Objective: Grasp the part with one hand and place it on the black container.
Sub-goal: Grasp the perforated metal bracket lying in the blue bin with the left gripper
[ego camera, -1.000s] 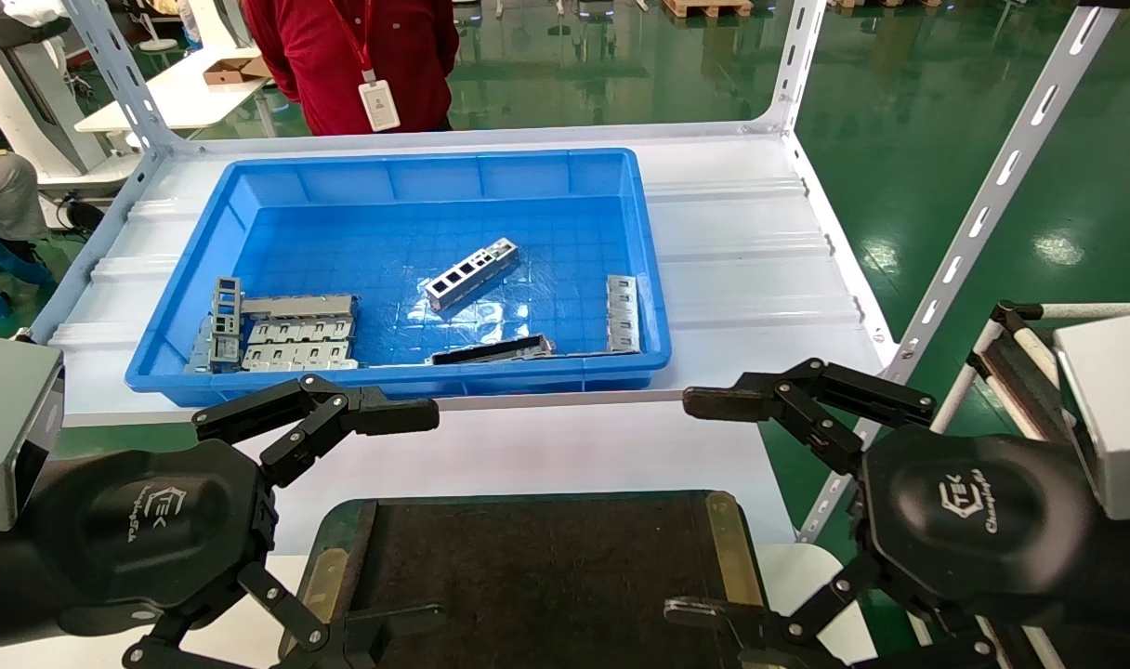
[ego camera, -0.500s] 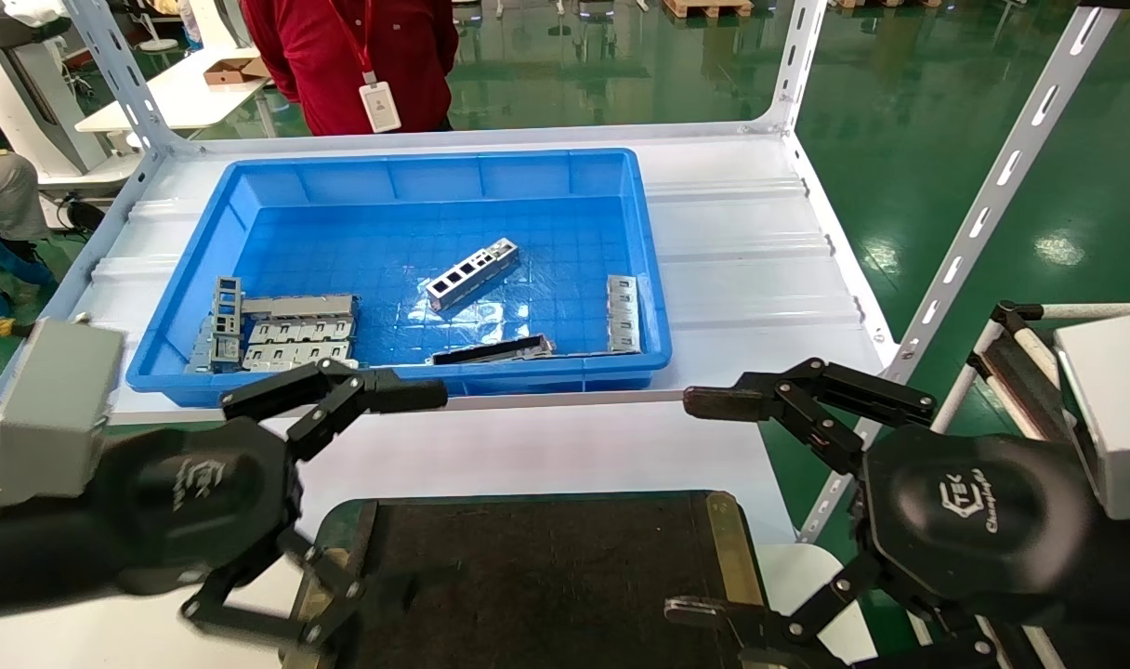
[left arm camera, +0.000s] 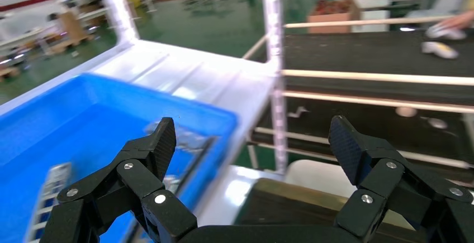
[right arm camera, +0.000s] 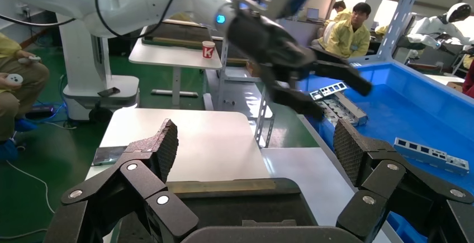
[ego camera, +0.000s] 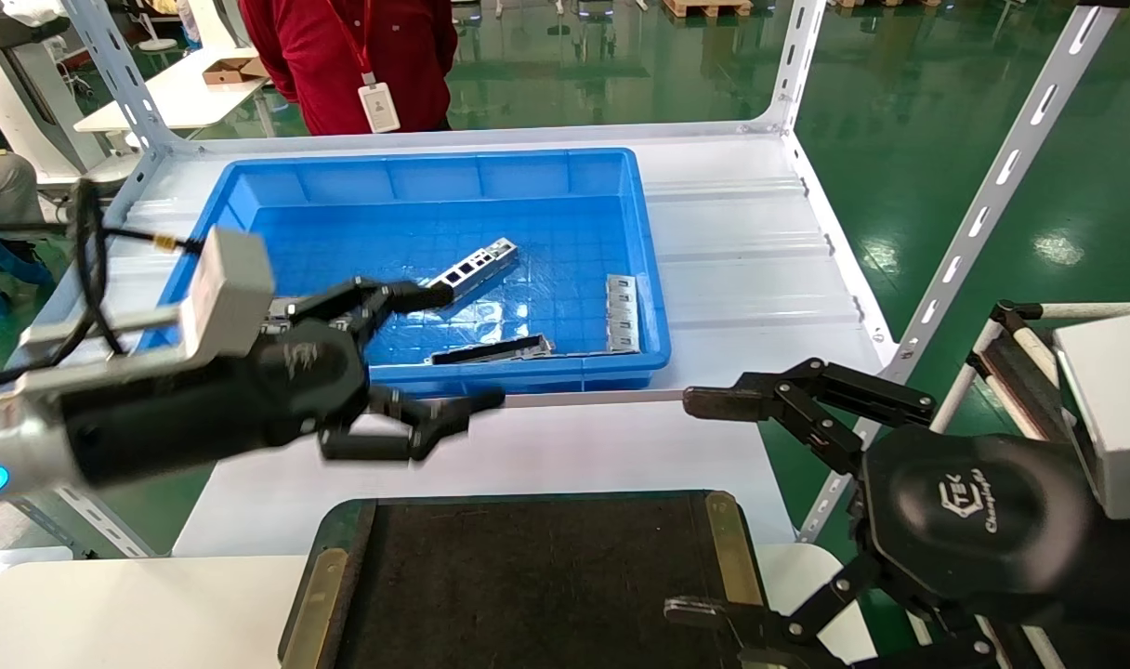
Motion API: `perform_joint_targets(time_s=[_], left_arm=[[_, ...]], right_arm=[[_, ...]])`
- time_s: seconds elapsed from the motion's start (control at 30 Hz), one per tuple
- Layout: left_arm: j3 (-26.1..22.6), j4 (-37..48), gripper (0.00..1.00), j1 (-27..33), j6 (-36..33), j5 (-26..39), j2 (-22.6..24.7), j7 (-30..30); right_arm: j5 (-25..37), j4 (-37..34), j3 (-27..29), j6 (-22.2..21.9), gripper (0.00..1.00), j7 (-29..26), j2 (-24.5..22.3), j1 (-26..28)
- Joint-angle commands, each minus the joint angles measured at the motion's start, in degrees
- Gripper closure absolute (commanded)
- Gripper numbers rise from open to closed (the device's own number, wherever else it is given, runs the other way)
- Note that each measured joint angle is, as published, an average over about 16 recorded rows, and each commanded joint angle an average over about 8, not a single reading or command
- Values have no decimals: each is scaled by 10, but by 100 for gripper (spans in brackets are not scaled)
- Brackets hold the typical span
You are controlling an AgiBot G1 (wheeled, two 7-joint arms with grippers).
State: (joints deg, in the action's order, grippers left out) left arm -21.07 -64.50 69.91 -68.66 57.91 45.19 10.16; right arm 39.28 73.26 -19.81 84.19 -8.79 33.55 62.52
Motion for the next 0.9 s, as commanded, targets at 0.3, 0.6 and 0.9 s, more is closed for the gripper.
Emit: perform_joint_targets(time_s=[0.3,0.6,0.9], left_arm=[[-33,151,0,89,74,81,88,-26],[-48,343,0,174,160,131,183,-85],[-54,502,0,229,213,151,251,-155]], right_arm=[[0,0,0,0,0,0,0,0],[0,0,0,0,0,0,0,0],[0,0,0,0,0,0,0,0]])
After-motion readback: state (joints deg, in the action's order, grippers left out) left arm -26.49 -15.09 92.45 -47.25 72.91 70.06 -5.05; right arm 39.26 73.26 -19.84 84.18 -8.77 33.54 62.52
